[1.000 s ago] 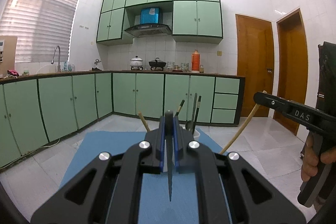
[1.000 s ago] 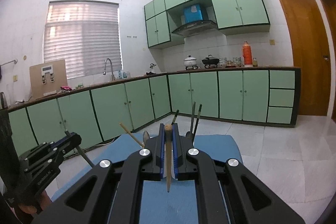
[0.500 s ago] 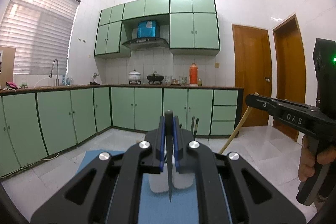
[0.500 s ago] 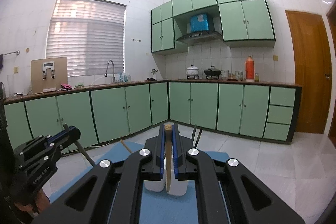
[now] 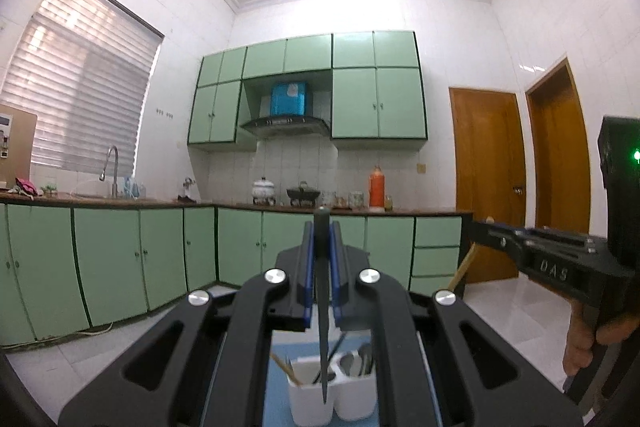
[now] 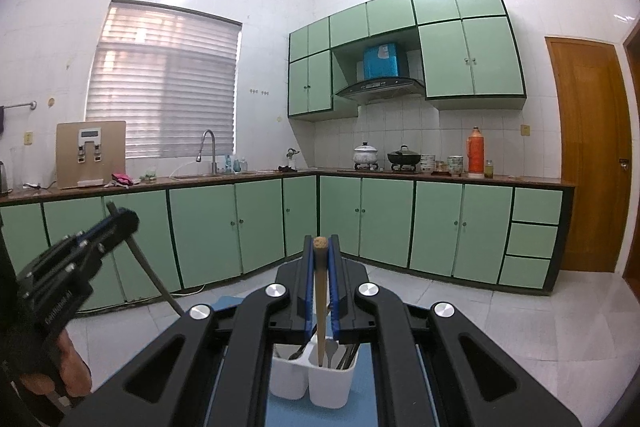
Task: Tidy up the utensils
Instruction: 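Lower both chopsticks into the holder compartments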
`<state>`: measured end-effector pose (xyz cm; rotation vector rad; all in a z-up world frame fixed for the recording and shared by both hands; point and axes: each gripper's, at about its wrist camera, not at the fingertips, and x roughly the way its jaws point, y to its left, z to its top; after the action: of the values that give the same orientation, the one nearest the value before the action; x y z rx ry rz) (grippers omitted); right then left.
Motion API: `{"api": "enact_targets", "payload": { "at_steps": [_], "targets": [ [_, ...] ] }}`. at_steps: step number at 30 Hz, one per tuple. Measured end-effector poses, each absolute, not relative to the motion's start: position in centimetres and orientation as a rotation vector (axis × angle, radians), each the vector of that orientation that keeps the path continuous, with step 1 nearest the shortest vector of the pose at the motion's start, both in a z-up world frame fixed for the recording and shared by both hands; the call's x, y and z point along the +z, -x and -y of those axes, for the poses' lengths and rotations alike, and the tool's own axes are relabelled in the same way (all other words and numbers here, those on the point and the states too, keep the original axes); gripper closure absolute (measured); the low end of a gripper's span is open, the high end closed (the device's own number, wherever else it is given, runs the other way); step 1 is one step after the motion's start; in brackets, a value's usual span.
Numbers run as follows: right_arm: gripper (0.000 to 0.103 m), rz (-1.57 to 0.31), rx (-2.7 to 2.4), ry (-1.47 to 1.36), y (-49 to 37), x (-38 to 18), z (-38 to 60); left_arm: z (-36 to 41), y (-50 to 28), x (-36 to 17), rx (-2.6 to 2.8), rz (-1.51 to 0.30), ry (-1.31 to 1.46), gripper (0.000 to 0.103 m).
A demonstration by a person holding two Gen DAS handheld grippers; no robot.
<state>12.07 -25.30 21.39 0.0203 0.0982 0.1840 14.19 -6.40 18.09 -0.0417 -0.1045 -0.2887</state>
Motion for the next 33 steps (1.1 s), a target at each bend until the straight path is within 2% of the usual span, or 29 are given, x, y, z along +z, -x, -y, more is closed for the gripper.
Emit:
{"api": "enact_targets", "payload": {
  "at_steps": [8,15,33],
  "targets": [
    [0.096,-0.132,0.166,-0.014,-15.7,22.0,25.3,8.2,-17.9,19.7,-0.289,0.13,0.046,0.097],
    [0.096,-0.209,0.162,-0.037,-20.7,21.2,25.7,9.2,-23.7,19.1,-0.285,0.079,0.05,0.097],
    [0.096,-0.394,0.171,-0.047,-30.4,15.2,26.0,10.5,-34.8,13.2,-0.261,-0.091,0.027,0.097]
  ]
}}
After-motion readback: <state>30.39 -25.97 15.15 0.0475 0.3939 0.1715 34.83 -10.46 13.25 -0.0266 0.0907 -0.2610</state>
